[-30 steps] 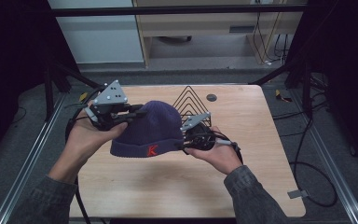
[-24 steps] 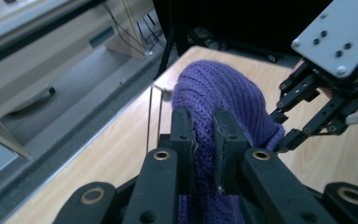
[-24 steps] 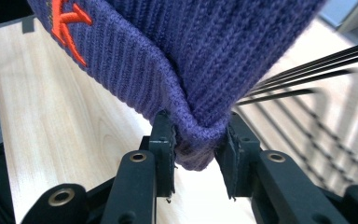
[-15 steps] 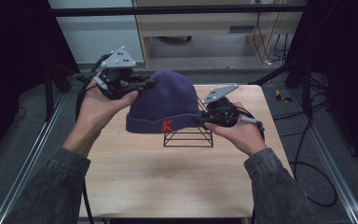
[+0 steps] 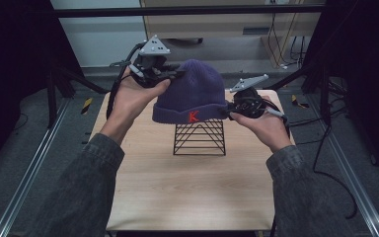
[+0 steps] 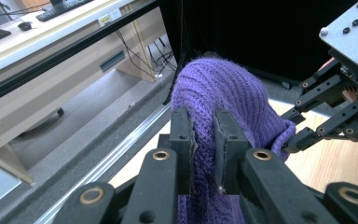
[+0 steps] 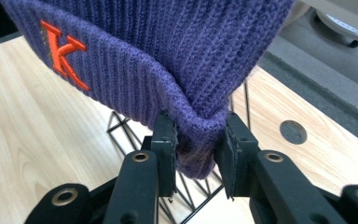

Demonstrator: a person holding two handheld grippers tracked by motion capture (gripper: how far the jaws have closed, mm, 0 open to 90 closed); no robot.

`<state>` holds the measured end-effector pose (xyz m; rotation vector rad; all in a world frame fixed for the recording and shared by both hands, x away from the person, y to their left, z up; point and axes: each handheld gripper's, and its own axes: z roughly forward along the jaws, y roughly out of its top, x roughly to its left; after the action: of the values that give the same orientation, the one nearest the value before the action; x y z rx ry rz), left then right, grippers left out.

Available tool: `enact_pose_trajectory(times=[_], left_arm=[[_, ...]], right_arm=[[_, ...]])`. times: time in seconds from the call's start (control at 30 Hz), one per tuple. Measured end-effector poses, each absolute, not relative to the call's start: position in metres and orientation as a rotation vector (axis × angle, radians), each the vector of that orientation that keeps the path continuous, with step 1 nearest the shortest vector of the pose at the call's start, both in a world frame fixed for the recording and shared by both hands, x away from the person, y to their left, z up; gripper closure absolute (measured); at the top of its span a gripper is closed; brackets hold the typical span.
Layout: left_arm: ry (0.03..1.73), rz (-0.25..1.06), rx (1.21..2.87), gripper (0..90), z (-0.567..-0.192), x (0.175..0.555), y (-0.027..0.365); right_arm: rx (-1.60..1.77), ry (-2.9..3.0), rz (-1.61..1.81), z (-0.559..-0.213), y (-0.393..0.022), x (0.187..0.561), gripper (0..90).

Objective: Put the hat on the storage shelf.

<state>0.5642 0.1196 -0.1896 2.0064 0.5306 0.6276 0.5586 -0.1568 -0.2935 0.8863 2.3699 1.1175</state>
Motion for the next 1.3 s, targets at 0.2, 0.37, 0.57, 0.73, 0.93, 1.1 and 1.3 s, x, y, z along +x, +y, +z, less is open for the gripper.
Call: enact_pose_trajectory(times=[0.2, 0.37, 0.57, 0.73, 0.93, 1.1, 1.3], left_arm=[[0.544, 0.617, 1.992, 79.3, -0.195, 0.573, 0.116], [0.558, 0.617, 2.001, 79.3, -0.199, 0.579, 0.113], [0.575, 0.600, 2.001, 79.2, -0.209, 0.585, 0.109], [0.571, 0.601, 2.014, 79.1, -0.213, 0.586, 0.106], [0.566, 0.606, 2.021, 79.1, -0.215, 0.586, 0.102], [0.565, 0.604, 2.023, 79.0, -0.218, 0.586, 0.100], [0.580, 0.591, 2.023, 78.9, -0.225, 0.591, 0.100]], right_arm=[[0.909, 2.345, 1.105, -0.292, -0.161, 0.565, 70.0], [0.905, 2.351, 1.077, -0.295, -0.158, 0.566, 69.9], [0.914, 2.372, 1.055, -0.302, -0.159, 0.567, 70.0], [0.914, 2.385, 1.043, -0.307, -0.162, 0.567, 69.9], [0.921, 2.388, 1.045, -0.310, -0.164, 0.567, 70.0], [0.931, 2.391, 1.036, -0.315, -0.166, 0.567, 70.2], [0.947, 2.391, 1.036, -0.321, -0.169, 0.569, 70.2]])
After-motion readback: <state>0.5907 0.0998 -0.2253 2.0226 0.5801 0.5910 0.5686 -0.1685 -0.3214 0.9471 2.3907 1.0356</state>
